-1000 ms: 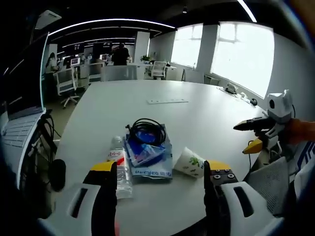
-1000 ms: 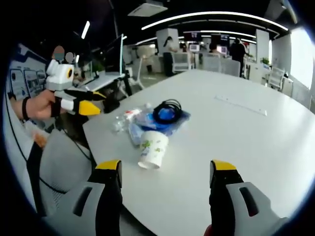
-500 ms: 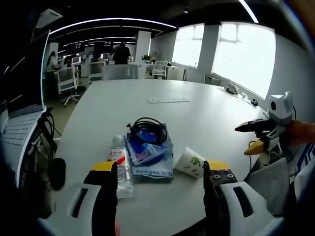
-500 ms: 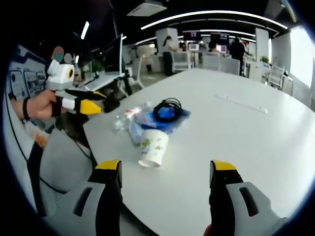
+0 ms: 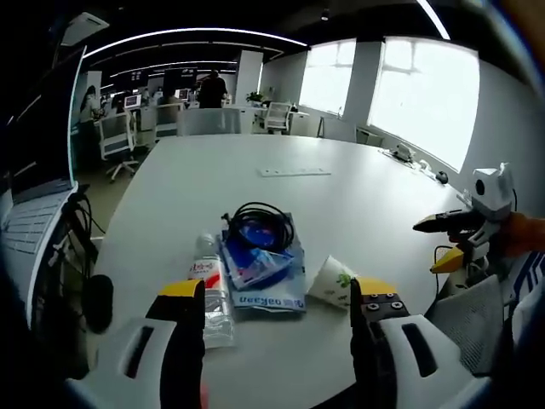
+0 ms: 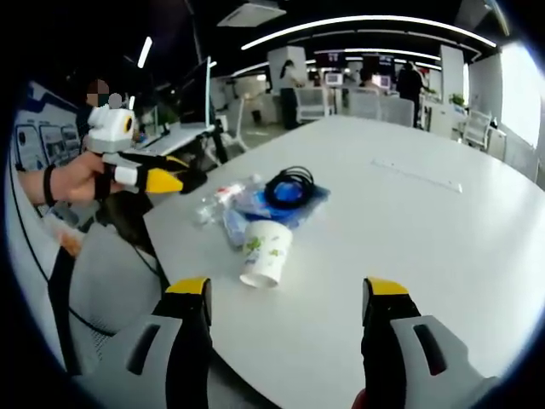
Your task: Arrange the tabletop items into an orderly group along one side of the table until the central work area is clear of visible clutter.
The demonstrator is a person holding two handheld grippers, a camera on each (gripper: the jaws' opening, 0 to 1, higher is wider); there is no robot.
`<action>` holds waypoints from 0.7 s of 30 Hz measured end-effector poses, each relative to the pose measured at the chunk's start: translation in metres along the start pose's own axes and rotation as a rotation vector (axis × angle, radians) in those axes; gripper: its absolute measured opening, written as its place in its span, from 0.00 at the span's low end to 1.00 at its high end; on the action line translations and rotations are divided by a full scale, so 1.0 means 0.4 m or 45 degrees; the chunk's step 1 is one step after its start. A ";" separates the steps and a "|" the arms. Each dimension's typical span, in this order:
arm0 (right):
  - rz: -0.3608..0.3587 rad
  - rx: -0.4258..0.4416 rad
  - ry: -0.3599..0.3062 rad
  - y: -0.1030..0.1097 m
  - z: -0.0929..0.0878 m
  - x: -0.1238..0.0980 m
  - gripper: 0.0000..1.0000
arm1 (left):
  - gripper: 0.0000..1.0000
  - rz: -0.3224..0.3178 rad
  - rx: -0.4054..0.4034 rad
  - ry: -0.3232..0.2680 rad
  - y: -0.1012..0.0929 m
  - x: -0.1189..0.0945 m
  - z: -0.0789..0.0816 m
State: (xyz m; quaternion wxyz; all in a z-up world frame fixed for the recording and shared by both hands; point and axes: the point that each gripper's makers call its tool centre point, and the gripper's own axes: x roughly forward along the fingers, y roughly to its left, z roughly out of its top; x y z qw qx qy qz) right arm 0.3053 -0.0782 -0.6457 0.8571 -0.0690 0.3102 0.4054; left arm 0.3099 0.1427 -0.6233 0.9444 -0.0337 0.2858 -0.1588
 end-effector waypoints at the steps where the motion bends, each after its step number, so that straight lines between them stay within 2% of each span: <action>1: -0.002 0.006 -0.001 -0.002 -0.001 0.000 0.71 | 0.70 0.001 0.002 0.003 0.002 0.003 0.000; 6: -0.007 0.017 0.007 -0.007 -0.006 0.001 0.71 | 0.69 0.012 0.034 0.028 0.011 0.015 -0.004; 21: 0.001 0.049 0.033 0.000 -0.030 0.012 0.69 | 0.67 0.036 0.004 0.072 0.052 0.053 -0.018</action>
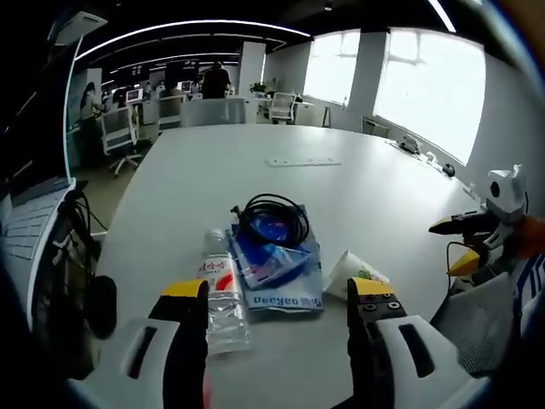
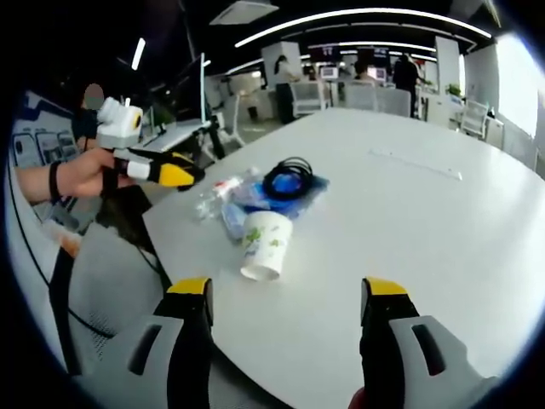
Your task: Arrange the tabletop items into an orderly group along one side of the table until the central work area is clear of visible clutter.
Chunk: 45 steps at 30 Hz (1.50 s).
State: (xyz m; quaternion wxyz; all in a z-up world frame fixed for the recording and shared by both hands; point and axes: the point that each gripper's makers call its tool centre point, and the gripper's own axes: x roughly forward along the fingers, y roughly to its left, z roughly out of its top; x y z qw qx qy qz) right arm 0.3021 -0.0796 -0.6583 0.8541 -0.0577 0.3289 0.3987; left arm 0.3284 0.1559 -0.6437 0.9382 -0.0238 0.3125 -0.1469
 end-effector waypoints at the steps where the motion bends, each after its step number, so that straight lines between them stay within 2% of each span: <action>1: -0.001 0.000 0.003 0.000 -0.001 0.000 0.69 | 0.66 0.001 0.001 0.004 0.002 0.003 -0.002; 14: -0.005 0.006 0.030 -0.004 -0.010 0.000 0.70 | 0.66 0.026 -0.014 0.030 0.050 0.048 0.010; 33: 0.002 0.043 0.069 -0.002 -0.035 -0.005 0.69 | 0.62 0.113 -0.055 0.151 0.154 0.111 -0.032; 45: 0.003 0.062 0.071 -0.016 -0.041 0.003 0.68 | 0.60 0.129 -0.065 0.223 0.158 0.146 -0.045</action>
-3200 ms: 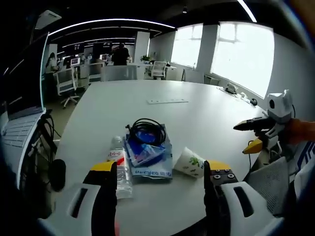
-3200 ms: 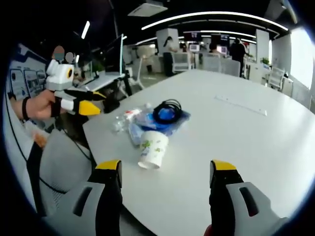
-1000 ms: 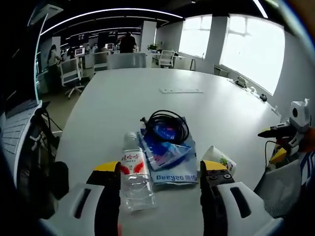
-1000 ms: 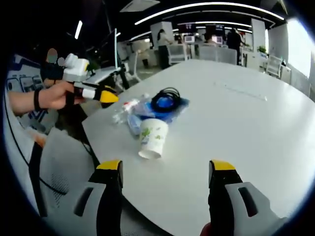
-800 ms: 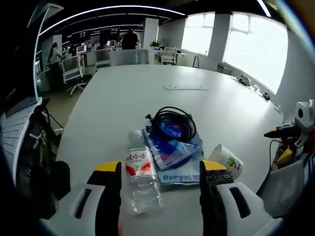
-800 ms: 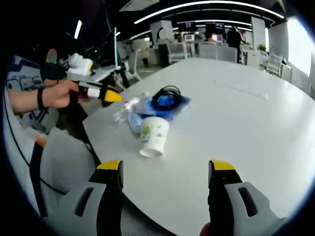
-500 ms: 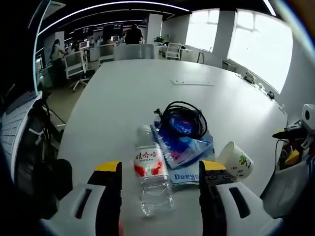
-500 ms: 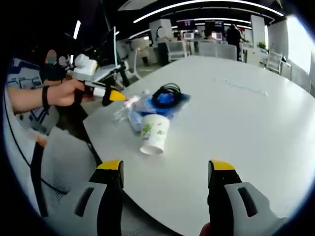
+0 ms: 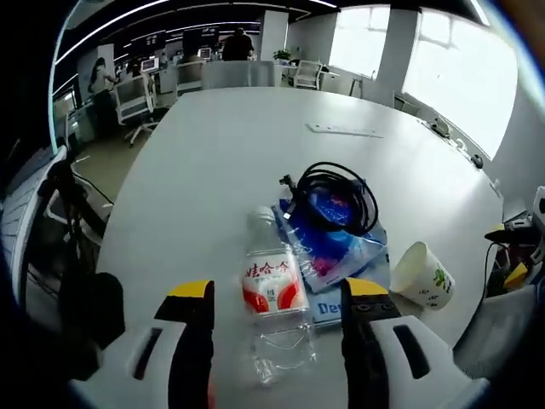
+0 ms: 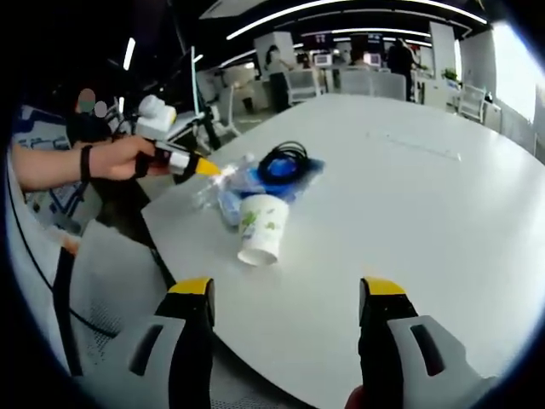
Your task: Arrange the tabletop items into an orderly group along one side of the table until the central work area is clear of visible clutter.
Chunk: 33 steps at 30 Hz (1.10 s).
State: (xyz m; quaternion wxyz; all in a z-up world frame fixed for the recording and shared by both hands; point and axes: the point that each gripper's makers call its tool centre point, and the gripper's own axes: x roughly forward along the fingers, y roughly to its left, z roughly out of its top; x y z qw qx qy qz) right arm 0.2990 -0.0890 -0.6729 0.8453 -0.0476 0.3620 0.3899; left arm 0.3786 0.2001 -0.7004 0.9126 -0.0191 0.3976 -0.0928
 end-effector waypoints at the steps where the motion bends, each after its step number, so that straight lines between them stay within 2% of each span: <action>1: 0.002 -0.001 0.000 0.000 0.001 0.002 0.68 | 0.60 0.000 0.001 0.003 -0.001 0.004 0.000; 8: 0.022 -0.009 -0.002 0.009 0.006 0.016 0.67 | 0.60 0.001 -0.020 0.050 -0.010 0.030 -0.003; 15: 0.038 -0.015 0.008 0.014 0.003 0.025 0.67 | 0.56 0.038 -0.062 0.125 0.013 0.064 -0.016; 22: 0.045 -0.014 0.018 0.016 -0.002 0.027 0.66 | 0.54 0.021 -0.109 0.184 0.018 0.088 -0.033; 29: 0.043 -0.002 0.019 0.012 -0.002 0.024 0.64 | 0.49 0.011 -0.103 0.265 0.021 0.100 -0.049; 33: 0.041 0.005 0.004 0.008 0.009 0.023 0.64 | 0.49 0.007 -0.101 0.284 0.020 0.107 -0.049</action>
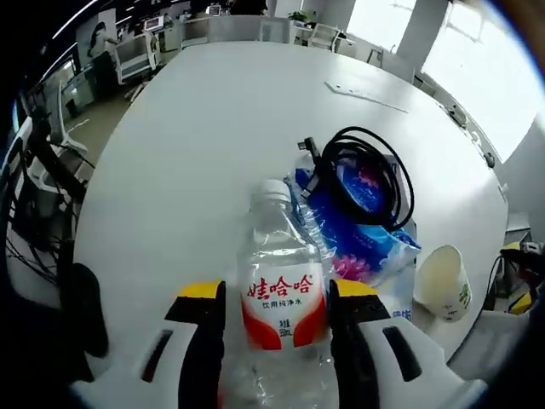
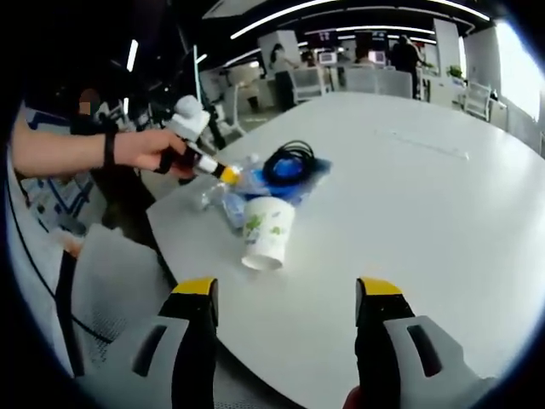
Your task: Arrange the tabletop items into an orderly group along one side of the table until the central work area is clear of visible clutter.
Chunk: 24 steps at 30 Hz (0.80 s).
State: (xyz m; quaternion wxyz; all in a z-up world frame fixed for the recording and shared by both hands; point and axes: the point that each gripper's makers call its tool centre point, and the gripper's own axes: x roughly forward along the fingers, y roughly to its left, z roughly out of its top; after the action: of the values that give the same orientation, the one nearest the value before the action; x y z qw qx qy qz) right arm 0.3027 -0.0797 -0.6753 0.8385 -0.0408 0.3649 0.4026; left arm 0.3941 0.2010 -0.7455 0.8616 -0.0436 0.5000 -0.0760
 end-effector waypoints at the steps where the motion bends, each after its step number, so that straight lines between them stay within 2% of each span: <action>1: -0.001 0.001 -0.002 -0.001 0.002 0.000 0.64 | 0.49 -0.002 -0.003 0.005 -0.001 0.003 0.000; 11: -0.004 -0.002 0.002 -0.008 0.006 -0.002 0.63 | 0.44 -0.016 -0.018 0.043 -0.013 0.027 -0.001; 20: 0.000 -0.001 0.007 -0.008 0.000 0.002 0.62 | 0.42 -0.025 -0.060 0.010 -0.005 0.021 0.000; 24: 0.006 0.001 0.007 -0.001 0.000 0.004 0.61 | 0.41 -0.029 -0.047 -0.009 -0.011 0.017 0.002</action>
State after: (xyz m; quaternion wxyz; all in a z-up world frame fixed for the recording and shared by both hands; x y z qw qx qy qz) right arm 0.3038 -0.0790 -0.6762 0.8366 -0.0404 0.3674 0.4044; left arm 0.3977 0.1954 -0.7503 0.8616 -0.0653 0.4976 -0.0763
